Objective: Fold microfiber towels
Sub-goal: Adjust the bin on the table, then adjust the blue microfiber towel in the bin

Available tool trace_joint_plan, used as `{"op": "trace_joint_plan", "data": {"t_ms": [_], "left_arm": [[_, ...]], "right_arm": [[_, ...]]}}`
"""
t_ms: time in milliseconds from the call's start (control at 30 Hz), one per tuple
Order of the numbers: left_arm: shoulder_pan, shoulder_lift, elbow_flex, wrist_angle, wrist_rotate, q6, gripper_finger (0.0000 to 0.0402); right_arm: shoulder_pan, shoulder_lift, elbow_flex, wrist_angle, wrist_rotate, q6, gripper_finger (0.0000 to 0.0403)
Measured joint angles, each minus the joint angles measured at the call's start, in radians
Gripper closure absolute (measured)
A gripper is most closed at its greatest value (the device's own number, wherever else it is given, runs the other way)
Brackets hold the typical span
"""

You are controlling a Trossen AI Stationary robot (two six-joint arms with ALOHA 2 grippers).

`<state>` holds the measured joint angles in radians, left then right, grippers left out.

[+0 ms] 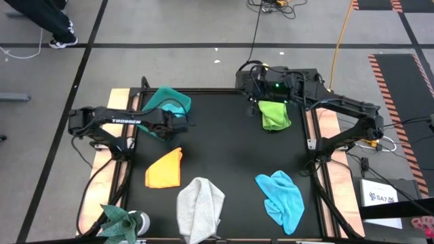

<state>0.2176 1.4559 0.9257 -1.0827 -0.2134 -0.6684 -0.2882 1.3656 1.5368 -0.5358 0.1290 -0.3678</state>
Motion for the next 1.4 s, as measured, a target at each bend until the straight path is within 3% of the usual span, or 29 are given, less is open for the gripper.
{"op": "trace_joint_plan", "data": {"t_ms": [267, 600, 767, 967, 1400], "left_arm": [[-0.049, 0.000, 0.000, 0.222, 0.011, -0.065, 0.0401], [-0.011, 0.000, 0.000, 0.415, -0.078, -0.070, 0.0401], [0.049, 0.000, 0.000, 0.376, -0.171, -0.073, 0.0401], [0.126, 0.022, 0.000, 0.238, -0.167, 0.027, 0.0401], [0.188, 0.178, 0.001, 0.273, -0.140, 0.193, 0.0401]], "right_arm": [[0.000, 0.000, 0.000, 0.000, 0.000, -0.008, 0.0403], [0.000, -0.001, 0.000, 0.000, 0.000, -0.010, 0.0403], [0.000, -0.001, 0.000, 0.000, 0.000, 0.001, 0.0403], [0.000, -0.001, 0.000, 0.000, 0.000, 0.014, 0.0403], [0.000, -0.001, 0.000, 0.002, 0.000, 0.035, 0.0403]]}}
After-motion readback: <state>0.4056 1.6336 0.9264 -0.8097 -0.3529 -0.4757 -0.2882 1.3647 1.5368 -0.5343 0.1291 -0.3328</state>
